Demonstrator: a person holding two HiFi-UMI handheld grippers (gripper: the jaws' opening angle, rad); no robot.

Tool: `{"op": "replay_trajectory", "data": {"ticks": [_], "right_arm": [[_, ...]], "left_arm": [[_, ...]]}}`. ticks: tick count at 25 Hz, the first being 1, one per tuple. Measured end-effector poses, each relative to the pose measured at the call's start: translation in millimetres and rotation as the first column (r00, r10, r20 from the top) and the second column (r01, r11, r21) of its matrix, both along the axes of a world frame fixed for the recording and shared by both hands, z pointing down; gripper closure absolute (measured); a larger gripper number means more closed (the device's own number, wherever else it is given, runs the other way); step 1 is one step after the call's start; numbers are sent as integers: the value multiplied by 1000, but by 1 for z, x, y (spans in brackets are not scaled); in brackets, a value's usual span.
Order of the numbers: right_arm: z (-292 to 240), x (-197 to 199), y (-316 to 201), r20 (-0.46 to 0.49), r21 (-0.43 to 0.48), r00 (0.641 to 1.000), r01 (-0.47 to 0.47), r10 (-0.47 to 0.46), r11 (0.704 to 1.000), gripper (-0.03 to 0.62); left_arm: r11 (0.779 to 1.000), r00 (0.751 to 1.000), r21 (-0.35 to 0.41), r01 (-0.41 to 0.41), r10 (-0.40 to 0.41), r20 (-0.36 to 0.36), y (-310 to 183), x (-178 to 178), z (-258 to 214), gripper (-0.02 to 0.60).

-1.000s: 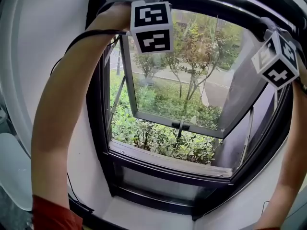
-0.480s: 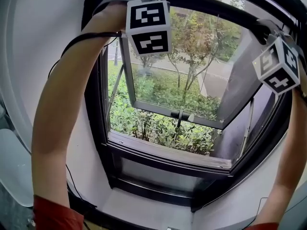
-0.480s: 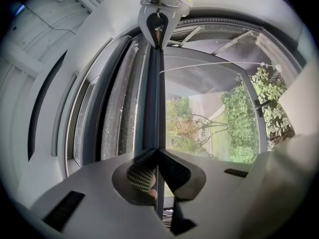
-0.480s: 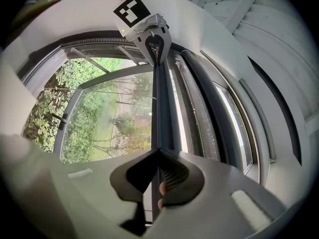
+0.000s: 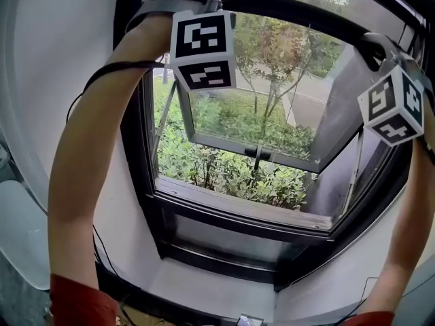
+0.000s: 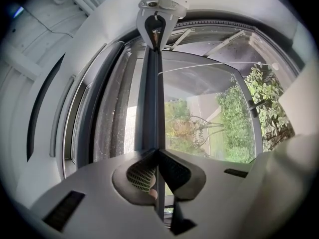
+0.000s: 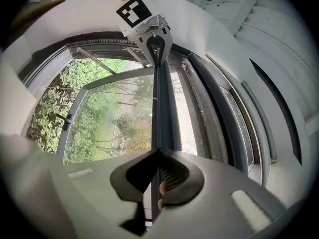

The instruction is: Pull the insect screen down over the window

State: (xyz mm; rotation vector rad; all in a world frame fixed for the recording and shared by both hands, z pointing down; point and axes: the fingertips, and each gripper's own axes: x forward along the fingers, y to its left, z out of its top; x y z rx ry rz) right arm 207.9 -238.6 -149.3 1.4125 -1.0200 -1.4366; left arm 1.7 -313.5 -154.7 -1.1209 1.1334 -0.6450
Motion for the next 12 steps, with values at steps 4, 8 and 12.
{"op": "replay_trajectory", "data": {"ticks": [4, 8, 12], "right_arm": [[12, 1, -3, 6, -12, 1000, 0, 0, 1000, 568], [26, 1, -2, 3, -15, 1000, 4, -4, 1000, 568], [37, 1, -1, 8, -9, 1000, 6, -6, 1000, 568]], "left_arm": [[1000, 1000, -4, -5, 5, 0, -1, -2, 11, 557], [1000, 1000, -3, -7, 7, 0, -1, -2, 24, 557], [1000, 1000, -5, -9, 9, -2, 0, -2, 35, 557]]}}
